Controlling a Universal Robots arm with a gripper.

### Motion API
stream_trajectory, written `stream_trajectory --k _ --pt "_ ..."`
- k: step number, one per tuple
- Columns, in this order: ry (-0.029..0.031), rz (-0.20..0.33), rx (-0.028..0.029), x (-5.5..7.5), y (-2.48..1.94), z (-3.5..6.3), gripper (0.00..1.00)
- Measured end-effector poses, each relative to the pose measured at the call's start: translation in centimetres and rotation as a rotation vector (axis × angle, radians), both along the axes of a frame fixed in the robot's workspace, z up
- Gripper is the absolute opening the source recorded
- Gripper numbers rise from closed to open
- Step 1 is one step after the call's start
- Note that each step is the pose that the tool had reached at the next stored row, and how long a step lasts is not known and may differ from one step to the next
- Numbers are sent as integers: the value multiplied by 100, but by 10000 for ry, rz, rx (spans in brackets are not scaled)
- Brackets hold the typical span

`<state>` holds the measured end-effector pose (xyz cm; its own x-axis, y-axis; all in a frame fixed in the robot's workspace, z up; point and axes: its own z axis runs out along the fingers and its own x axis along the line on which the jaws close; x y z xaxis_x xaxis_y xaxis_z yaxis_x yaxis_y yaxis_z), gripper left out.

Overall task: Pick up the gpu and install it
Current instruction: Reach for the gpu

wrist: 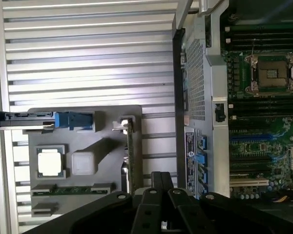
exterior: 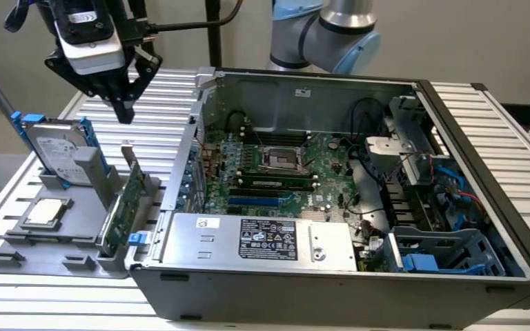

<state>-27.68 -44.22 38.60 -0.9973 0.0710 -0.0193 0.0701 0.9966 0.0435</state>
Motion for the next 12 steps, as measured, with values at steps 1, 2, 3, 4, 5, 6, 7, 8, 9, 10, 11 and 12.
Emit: stream_trajectory --k 1,2,3,4,5,6,7,8,9,10,11,12 --pt "-1 1 -1 -45 -7 -6 11" --pt "-1 0 -3 -90 -14 -12 11" --pt "0 -1 -5 -134 -20 -18 11" --pt "-1 -1 -8 -180 -27 -25 11" --pt "-1 -1 -9 -227 -34 -31 11" --pt "0 0 -12 -271 -41 -37 11" --pt "-1 0 -15 -316 -48 -43 11" --pt "0 0 -17 -359 -54 -50 11" --pt "-1 -1 -20 -384 -63 -54 11" --pt "0 -1 -37 -390 -66 -54 11" --pt "0 0 -33 -389 -66 -53 11" --pt "0 0 -35 -390 -66 -53 11"
